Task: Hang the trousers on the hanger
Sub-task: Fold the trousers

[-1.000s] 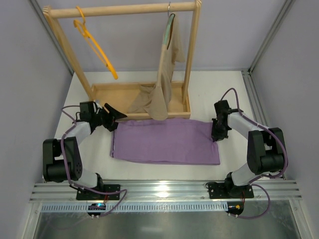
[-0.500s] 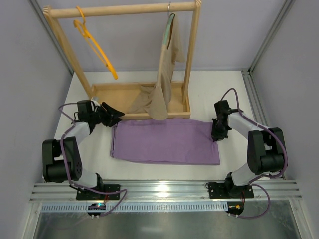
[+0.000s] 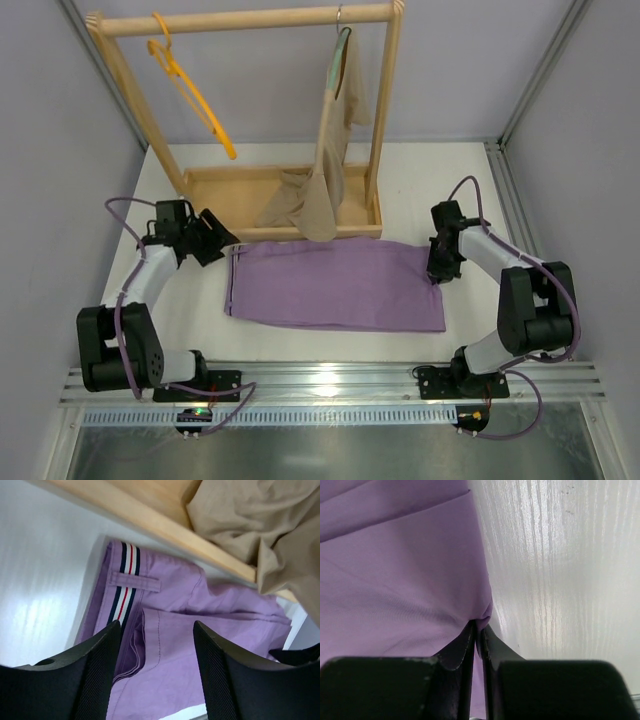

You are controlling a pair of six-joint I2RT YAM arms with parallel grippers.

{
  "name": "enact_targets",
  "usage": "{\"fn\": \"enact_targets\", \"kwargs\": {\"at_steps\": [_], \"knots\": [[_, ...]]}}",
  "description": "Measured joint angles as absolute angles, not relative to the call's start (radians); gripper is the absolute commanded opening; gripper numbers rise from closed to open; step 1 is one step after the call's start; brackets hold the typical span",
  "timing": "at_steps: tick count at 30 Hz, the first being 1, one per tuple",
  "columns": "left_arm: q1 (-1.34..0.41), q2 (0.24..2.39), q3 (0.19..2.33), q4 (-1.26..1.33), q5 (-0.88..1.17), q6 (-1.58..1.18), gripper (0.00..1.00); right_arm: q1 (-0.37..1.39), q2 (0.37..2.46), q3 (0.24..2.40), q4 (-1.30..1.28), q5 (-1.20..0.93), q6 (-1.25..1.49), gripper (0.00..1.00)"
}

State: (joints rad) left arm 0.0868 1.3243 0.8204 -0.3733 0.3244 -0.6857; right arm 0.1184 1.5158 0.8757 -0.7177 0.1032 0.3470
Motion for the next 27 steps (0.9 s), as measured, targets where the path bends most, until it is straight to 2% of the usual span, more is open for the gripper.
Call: {"fn": "enact_targets", "kwargs": {"at_steps": [11,27], "knots": [[0.065,1.422,0.677,-0.340,0.464,-0.784,0.63,0.118,1.487,0.882,-0.731,0.104,0.350,0.13],[0.050,1.409,0.653,-0.281,0.499,-0.910,0.54,0.118,1.488,0.882,-0.727,0.103,0.349,0.13]]}}
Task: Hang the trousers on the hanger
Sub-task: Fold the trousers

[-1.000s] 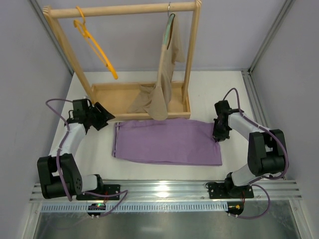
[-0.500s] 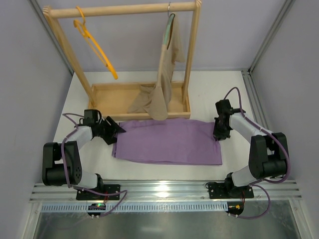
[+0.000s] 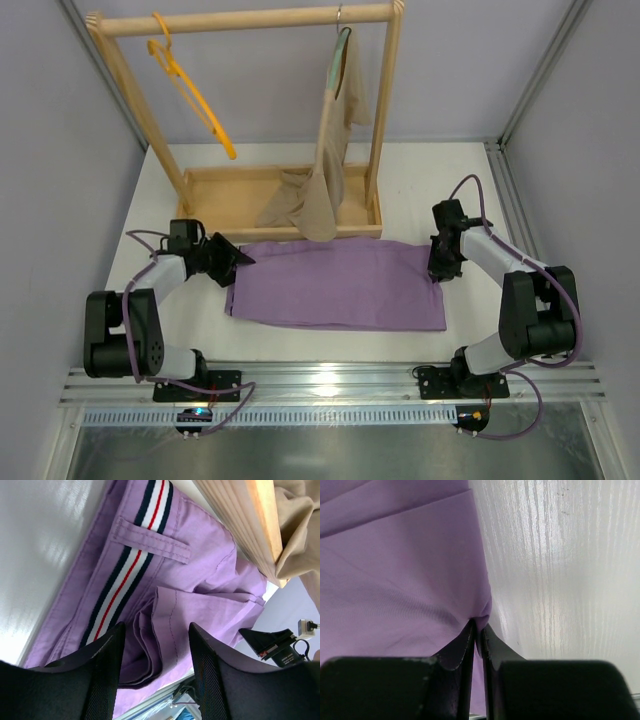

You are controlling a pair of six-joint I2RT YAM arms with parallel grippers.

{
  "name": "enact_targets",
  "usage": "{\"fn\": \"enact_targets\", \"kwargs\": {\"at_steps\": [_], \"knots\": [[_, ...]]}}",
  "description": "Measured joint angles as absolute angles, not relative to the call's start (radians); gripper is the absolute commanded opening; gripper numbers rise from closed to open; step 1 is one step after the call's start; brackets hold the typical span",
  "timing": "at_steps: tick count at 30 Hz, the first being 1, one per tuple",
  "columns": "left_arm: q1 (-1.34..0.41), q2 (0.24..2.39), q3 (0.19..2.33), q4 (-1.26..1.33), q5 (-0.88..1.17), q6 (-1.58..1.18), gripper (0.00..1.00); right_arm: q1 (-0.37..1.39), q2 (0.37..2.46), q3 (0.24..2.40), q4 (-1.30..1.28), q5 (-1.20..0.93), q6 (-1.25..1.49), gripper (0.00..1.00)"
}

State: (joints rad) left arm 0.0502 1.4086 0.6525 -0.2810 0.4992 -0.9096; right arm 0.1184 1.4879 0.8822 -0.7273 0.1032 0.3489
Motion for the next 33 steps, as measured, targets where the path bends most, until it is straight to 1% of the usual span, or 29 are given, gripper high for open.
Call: {"fn": "enact_targets", "kwargs": {"at_steps": [7,13,20,22,26,28,29,31,33], "knots": [[0.041,1.362,0.652,-0.297,0.476,-0.913,0.54,0.121,1.488,0.882,-0.726,0.104,0.349,0.13],[0.040,1.266,0.632,-0.208,0.503,-0.968,0.50,0.121,1.488,0.875,-0.717,0.103,0.349,0.13],[0.040,1.295,0.610,-0.101,0.569,-0.997,0.48,0.123,1.488,0.867,-0.707,0.103,0.349,0.13],[0.040,1.313,0.590,-0.058,0.596,-1.008,0.48,0.123,1.488,0.867,-0.706,0.103,0.349,0.13],[0.039,1.346,0.583,-0.019,0.626,-1.010,0.52,0.126,1.488,0.866,-0.704,0.103,0.349,0.13],[0.039,1.365,0.583,-0.012,0.630,-1.002,0.52,0.126,1.490,0.865,-0.704,0.103,0.349,0.13],[0.039,1.378,0.584,-0.009,0.631,-0.992,0.49,0.127,1.491,0.865,-0.703,0.103,0.349,0.13],[0.039,1.408,0.584,-0.001,0.634,-0.983,0.47,0.127,1.493,0.865,-0.703,0.103,0.348,0.13],[0.039,1.442,0.585,0.018,0.644,-0.974,0.37,0.127,1.493,0.865,-0.703,0.103,0.348,0.13]]}}
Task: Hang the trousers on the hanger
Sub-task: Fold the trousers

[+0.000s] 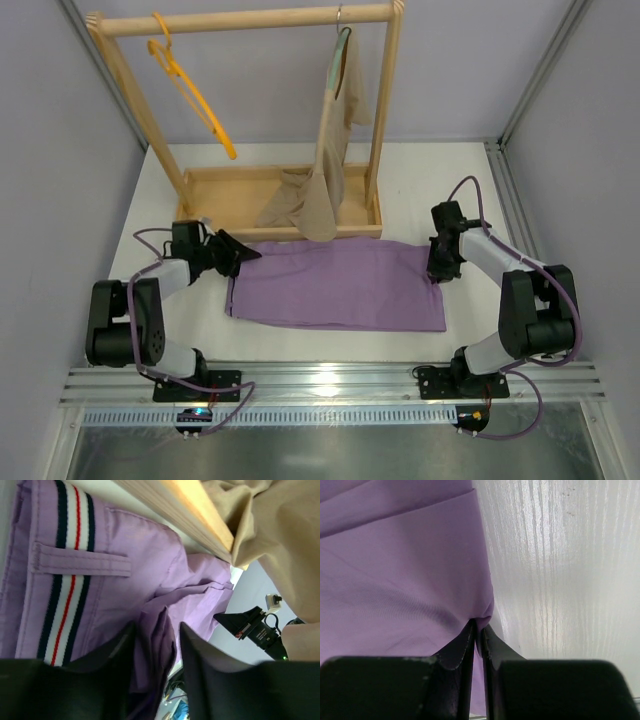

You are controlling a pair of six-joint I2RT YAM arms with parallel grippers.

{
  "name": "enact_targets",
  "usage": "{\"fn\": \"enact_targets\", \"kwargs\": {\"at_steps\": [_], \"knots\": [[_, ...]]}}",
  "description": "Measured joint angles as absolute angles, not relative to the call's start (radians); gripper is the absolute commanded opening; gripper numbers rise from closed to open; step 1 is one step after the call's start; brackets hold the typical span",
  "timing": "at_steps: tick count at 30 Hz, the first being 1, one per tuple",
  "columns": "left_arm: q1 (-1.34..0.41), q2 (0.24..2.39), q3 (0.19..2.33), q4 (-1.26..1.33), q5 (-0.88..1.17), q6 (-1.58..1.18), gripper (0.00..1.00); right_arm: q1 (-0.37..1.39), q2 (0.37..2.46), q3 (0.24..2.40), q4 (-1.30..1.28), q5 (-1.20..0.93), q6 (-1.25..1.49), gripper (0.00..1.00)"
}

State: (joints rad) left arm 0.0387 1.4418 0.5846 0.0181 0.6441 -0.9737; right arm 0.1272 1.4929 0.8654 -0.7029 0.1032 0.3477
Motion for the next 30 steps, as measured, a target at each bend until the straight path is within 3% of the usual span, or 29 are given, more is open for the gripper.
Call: {"fn": "enact_targets", "kwargs": {"at_steps": [1,2,4,11,15,24,30], "knots": [[0.039,1.459,0.585,0.026,0.650,-0.963,0.32,0.128,1.493,0.865,-0.703,0.103,0.347,0.13],[0.039,1.471,0.585,0.030,0.653,-0.960,0.18,0.128,1.493,0.865,-0.703,0.103,0.346,0.13],[0.039,1.487,0.585,0.037,0.659,-0.946,0.08,0.128,1.493,0.865,-0.702,0.105,0.346,0.12],[0.035,1.431,0.589,0.043,0.619,-0.900,0.04,0.128,1.501,0.855,-0.689,0.115,0.347,0.11],[0.028,1.345,0.588,0.051,0.564,-0.875,0.12,0.131,1.514,0.854,-0.677,0.112,0.348,0.11],[0.029,1.308,0.566,0.105,0.393,-0.852,0.41,0.134,1.526,0.852,-0.670,0.112,0.349,0.11],[0.028,1.260,0.600,-0.056,0.225,-0.813,0.60,0.134,1.523,0.853,-0.675,0.118,0.348,0.20]]}}
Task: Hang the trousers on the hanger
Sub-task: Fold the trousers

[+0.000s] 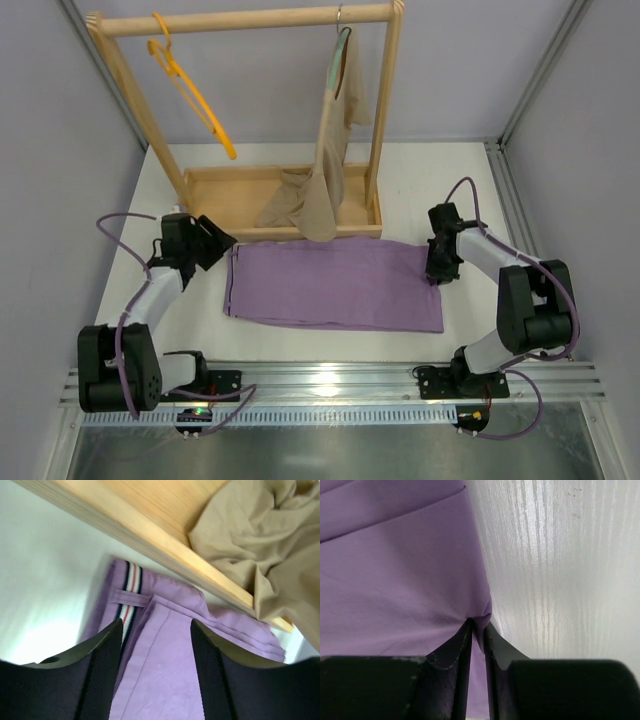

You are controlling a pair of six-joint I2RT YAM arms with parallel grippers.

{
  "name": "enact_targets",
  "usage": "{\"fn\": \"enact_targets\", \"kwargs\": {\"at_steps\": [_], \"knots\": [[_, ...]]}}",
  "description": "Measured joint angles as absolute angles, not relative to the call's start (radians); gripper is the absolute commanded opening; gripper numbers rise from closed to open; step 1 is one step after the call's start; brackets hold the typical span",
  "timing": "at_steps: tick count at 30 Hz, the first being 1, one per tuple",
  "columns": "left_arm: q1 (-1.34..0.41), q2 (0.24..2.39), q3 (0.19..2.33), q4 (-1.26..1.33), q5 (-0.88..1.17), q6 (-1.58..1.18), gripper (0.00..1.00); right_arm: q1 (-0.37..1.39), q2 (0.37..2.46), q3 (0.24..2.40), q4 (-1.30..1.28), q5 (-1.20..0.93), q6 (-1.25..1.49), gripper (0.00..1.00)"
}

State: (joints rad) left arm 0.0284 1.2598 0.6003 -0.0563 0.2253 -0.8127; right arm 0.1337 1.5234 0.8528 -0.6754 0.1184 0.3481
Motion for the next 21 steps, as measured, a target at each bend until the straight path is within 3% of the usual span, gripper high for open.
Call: {"fn": "enact_targets", "kwargs": {"at_steps": [5,9,14,18,21], "knots": [[0.025,1.133,0.723,-0.262,0.070,-0.770,0.62,0.134,1.491,0.875,-0.725,0.129,0.355,0.38],[-0.047,1.080,0.777,-0.318,0.067,-0.749,0.63,0.141,1.404,0.925,-0.776,0.116,0.371,0.51],[-0.104,1.086,0.683,-0.324,0.168,-0.789,0.63,0.181,1.253,0.928,-0.715,-0.016,0.424,0.52],[-0.103,1.165,0.638,-0.424,0.139,-0.825,0.64,0.224,1.209,0.908,-0.692,-0.081,0.471,0.66],[-0.102,1.177,0.617,-0.502,0.083,-0.844,0.66,0.287,1.201,1.001,-0.770,-0.089,0.490,0.68]]}}
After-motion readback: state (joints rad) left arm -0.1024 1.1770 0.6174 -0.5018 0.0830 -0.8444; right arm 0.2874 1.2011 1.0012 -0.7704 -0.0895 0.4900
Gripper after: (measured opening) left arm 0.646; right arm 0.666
